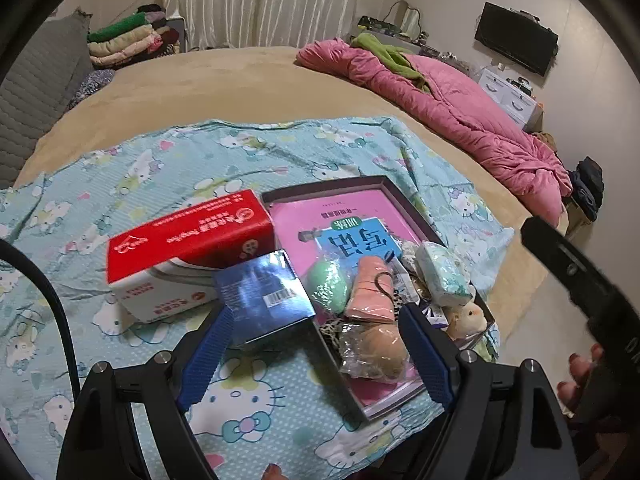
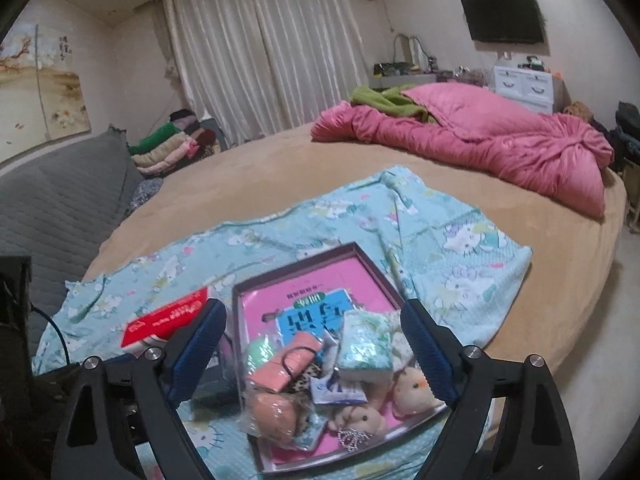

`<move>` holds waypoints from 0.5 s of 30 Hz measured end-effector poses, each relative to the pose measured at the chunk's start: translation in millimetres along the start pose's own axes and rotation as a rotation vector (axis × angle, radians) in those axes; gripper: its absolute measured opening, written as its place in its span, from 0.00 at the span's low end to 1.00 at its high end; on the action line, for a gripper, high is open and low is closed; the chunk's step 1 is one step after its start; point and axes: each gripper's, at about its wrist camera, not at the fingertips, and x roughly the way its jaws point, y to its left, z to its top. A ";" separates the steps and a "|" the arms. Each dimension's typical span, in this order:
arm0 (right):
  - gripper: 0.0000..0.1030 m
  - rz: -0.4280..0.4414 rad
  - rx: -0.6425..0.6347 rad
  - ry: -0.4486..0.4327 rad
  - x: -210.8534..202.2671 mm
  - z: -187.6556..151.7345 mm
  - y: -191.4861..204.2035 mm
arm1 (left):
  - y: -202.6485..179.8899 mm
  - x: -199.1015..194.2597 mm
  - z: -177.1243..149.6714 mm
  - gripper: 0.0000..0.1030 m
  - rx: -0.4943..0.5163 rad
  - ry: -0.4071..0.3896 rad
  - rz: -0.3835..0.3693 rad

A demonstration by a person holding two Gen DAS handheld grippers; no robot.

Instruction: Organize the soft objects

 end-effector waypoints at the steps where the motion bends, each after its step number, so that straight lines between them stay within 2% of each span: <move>1: 0.87 0.003 -0.004 -0.008 -3.0 2.2 2.8 | 1.6 -3.5 0.0 0.82 -0.001 -0.007 0.006; 15: 0.87 0.026 -0.053 -0.044 -34.6 9.5 27.1 | 18.4 -40.3 -6.8 0.82 -0.005 -0.052 0.050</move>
